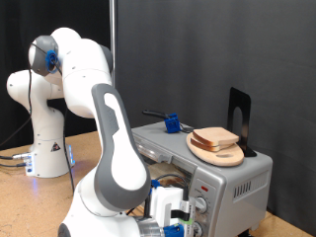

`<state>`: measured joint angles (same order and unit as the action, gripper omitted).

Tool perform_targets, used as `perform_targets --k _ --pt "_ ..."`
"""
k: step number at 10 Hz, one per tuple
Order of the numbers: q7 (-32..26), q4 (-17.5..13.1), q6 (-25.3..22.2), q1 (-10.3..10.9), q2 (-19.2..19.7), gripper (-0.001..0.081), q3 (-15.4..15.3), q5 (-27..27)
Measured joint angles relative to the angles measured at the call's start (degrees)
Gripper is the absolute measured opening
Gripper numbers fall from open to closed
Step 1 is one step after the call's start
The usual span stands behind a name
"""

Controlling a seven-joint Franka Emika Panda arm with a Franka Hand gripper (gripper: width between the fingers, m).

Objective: Make a piece of toast with the oven

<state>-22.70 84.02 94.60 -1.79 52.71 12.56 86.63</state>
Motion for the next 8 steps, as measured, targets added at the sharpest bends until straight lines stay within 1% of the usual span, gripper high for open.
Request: perform_targets --k 2,4,7,8 --pt "-4.88 0.01 -0.25 -0.26 0.02 0.0000 -0.28 1.89" --pt "-6.57 0.01 -0.78 -0.43 0.07 0.0000 -0.44 2.01" --pt "-3.94 0.10 -0.79 -0.38 0.23 0.0000 -0.10 -0.60" --pt "-0.52 -0.18 -0.84 -0.25 0.16 0.0000 0.19 -2.26"
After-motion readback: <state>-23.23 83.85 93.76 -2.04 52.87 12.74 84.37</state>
